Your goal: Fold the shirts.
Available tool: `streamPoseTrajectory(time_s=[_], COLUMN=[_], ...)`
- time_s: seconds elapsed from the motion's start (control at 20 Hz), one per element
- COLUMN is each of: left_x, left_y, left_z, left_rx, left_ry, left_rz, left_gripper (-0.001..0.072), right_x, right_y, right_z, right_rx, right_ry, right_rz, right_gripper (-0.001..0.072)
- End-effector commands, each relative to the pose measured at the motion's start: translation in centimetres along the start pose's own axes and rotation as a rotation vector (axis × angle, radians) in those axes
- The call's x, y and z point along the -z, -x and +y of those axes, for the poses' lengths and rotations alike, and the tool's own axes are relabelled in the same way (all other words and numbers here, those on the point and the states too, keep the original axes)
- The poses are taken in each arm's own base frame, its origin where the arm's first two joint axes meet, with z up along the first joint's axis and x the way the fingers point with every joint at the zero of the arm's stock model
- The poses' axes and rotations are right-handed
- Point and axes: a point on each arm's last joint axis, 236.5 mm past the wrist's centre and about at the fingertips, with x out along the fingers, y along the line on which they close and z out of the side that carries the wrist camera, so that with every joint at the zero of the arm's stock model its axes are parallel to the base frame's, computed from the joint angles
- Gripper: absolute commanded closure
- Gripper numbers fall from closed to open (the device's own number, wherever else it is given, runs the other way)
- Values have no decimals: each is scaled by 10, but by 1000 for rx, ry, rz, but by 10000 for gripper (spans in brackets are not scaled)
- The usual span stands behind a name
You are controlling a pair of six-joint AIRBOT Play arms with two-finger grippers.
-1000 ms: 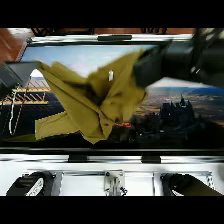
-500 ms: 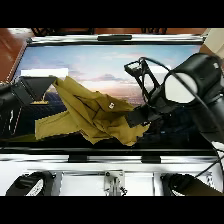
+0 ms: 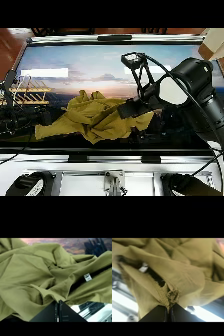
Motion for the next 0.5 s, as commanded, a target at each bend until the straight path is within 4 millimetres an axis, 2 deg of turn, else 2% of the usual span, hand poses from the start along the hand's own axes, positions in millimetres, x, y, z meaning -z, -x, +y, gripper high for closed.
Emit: streamPoseTrajectory(time_s=[0.0,0.15,0.25,0.35,0.45], left_x=[-17,-48,-65,-67,-59], left_y=[-2,3,8,11,8], left_z=[-2,-11,-22,-27,-26], left_rx=[20,68,128,149,137], left_ry=[50,101,151,155,139], left_rz=[-81,-212,-281,-292,-257], left_gripper=[658,658,658,658,658], right_x=[11,36,49,50,49], right_y=[1,4,6,5,-3], right_z=[26,27,20,10,1], right_rx=[-111,-118,-90,-45,-7], right_ry=[22,30,39,30,-2], right_rz=[44,151,208,211,210], right_gripper=[641,641,641,641,641])
